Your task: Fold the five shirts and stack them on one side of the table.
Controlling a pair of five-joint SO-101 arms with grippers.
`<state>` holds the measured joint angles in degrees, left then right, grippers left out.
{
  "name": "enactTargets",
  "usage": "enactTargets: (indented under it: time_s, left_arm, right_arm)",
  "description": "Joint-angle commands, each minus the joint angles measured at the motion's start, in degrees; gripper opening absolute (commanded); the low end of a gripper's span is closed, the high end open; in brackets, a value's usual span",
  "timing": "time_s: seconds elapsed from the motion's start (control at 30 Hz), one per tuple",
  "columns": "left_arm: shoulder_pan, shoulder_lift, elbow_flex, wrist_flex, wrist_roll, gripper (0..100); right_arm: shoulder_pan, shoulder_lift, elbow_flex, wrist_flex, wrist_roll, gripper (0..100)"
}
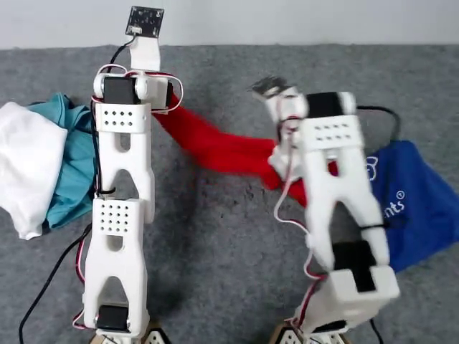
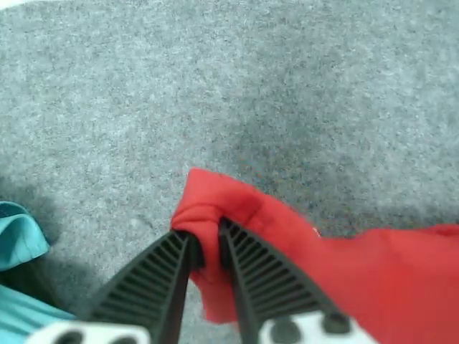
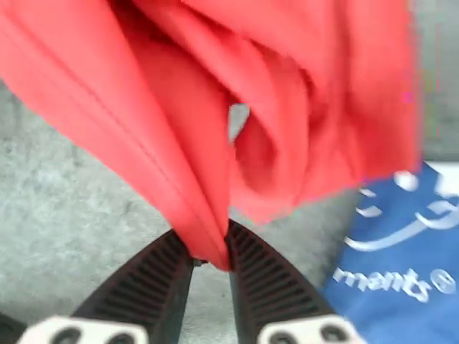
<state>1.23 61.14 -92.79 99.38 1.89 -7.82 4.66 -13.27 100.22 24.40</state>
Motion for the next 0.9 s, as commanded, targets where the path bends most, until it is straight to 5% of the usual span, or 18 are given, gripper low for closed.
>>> enactTargets:
  time_s: [0.0, 0.27, 0.57, 0.87]
  left_arm:
    - [0.3, -4.4, -3.3, 1.1, -0.7, 2]
    - [0.3, -4.2, -3.2, 1.1, -0.7, 2]
    - [4.7, -4.3, 5.8, 1.1, -0.7, 2]
    - [7.5, -5.5, 3.7, 0.3, -0.7, 2]
  right_arm:
    - [5.8, -8.7, -0.5, 2.0, 0.4, 1.1]
    - [12.7, -26.3, 4.6, 2.2, -1.3, 1.2]
    - [10.5, -34.4, 24.1, -8.6, -1.4, 2.8]
    - [-2.4, -33.0, 35.9, -27.0, -5.3, 31.8]
